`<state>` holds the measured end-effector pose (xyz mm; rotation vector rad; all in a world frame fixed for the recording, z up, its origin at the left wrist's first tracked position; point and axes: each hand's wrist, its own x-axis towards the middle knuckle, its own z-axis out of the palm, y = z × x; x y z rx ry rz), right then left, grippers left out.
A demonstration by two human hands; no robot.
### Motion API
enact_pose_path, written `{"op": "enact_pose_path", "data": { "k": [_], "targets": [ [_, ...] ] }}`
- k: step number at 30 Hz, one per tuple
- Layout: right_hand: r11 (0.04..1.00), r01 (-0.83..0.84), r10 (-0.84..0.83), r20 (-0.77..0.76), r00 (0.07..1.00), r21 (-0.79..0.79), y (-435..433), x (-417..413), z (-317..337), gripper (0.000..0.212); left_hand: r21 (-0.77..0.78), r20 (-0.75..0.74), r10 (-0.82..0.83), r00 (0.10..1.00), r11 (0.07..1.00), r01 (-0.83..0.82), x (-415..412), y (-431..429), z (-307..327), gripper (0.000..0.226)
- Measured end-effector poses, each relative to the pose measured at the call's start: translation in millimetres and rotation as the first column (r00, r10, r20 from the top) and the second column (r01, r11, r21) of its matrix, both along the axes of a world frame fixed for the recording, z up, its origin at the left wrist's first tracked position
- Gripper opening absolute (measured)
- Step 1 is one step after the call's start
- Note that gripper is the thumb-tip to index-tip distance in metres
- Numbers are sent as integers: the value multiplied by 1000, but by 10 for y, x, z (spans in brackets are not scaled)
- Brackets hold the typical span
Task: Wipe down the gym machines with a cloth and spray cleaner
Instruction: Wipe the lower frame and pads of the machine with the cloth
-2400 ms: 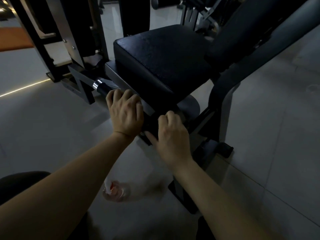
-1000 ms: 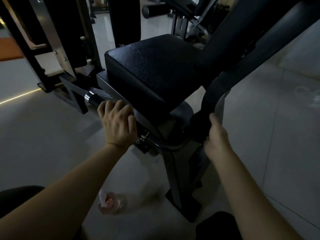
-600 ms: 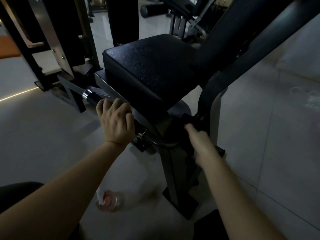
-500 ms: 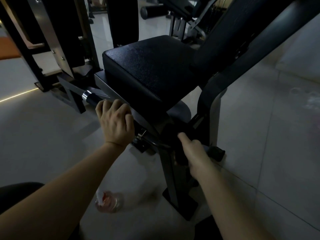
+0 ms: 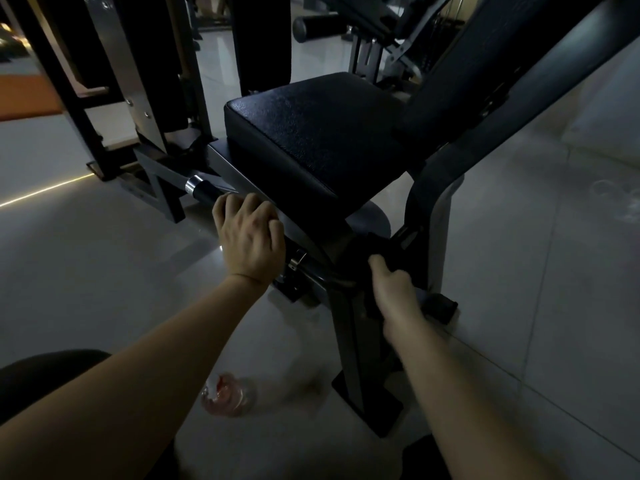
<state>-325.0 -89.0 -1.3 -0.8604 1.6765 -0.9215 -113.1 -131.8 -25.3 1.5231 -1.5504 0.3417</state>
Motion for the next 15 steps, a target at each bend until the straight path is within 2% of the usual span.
{"op": "enact_pose_path", "data": {
  "k": [2, 5, 8, 10, 13, 14, 15],
  "targets": [
    [997, 71, -71, 93, 993, 2, 213, 179, -70, 46, 10, -7, 8, 1000, 1000, -8, -8, 3, 3, 28],
    [988, 133, -152, 334, 930, 77, 406, 469, -113, 48, 8, -23, -2, 1000, 1000, 2, -15, -2, -4, 26],
    [984, 71, -148, 518, 843, 165, 448, 701, -131, 52, -11, -23, -9, 1000, 1000, 9, -7, -6, -7, 24],
    [987, -25, -71, 582, 810, 156, 450, 914, -89, 57, -7, -2, -6, 1000, 1000, 6, 26, -29, -10, 25],
    [991, -58, -26, 602, 798, 120, 445, 1091, -75, 93, 14, 21, 4, 1000, 1000, -4, 55, -44, -21, 31],
    [993, -38, -36, 612, 790, 108, 448, 1067, -51, 88, 20, 17, 3, 1000, 1000, -4, 47, -37, -15, 31],
    [993, -18, -59, 621, 781, 117, 428, 1024, -50, 74, 23, 10, 4, 1000, 1000, -4, 37, -27, -5, 30]
  ]
}}
